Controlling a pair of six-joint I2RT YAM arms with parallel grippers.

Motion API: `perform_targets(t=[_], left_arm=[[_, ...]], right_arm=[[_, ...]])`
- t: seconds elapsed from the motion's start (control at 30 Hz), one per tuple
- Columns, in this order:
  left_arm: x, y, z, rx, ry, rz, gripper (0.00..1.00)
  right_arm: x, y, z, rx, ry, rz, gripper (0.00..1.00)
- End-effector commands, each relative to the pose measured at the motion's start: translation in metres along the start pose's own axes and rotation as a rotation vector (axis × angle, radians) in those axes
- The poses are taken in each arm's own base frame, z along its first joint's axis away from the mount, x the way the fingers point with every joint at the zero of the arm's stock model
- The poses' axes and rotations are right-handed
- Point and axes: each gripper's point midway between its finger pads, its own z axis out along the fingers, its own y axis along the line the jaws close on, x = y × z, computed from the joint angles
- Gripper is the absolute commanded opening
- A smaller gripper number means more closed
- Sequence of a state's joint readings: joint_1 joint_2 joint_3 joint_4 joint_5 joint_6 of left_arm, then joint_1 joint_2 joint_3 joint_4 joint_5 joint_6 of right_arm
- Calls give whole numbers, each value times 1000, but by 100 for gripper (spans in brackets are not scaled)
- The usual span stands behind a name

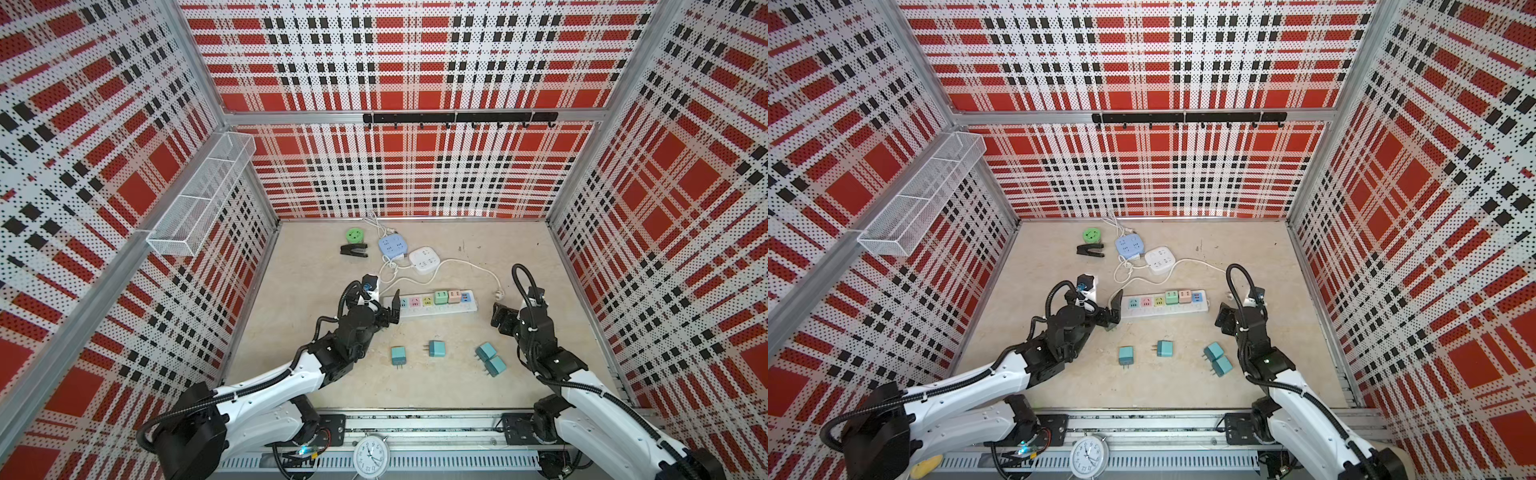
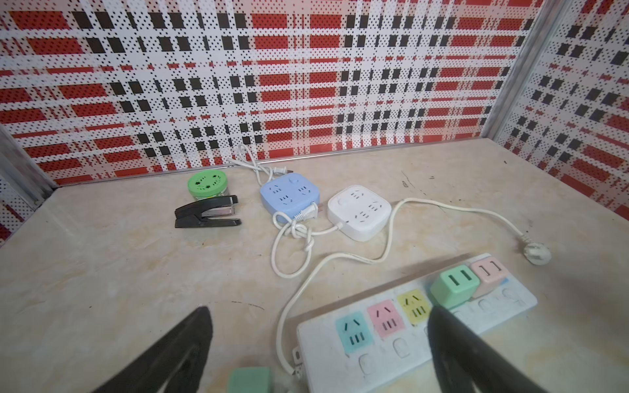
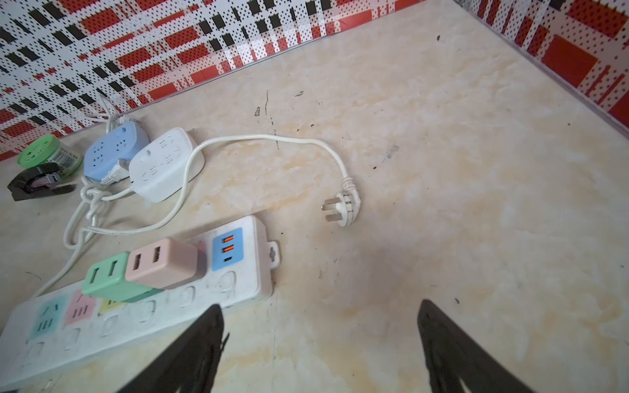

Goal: Insert the plug
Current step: 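Open the left gripper and lift it off the plugged mint-green charger, then move the right gripper over the teal chargers nearer the robot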

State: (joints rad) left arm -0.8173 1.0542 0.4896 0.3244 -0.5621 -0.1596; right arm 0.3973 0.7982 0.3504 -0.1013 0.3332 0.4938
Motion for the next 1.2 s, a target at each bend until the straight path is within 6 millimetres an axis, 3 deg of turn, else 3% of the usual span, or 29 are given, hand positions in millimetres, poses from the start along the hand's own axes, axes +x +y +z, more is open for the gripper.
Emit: perform_targets(t=[0.0,0.2,0.6,0.8,1.17], left_arm=[[-1,19,0,-62,-18,-70,99],[-1,28,-2,-78,-26,-75,99],[1,25,1,-71,-15,-60,99],[1,19,6,-57,-3,-57,99],[1,13,7,-38,2,-51,99]], right_arm=[[7,30,-8,-46,104,-8,89],[20,66,-15,-85,219,-122,88],[60,81,-33,-161,318,-98,84],[99,88,-31,-168,389,-108,84],[135,108,-19,-174,444,-127,86]])
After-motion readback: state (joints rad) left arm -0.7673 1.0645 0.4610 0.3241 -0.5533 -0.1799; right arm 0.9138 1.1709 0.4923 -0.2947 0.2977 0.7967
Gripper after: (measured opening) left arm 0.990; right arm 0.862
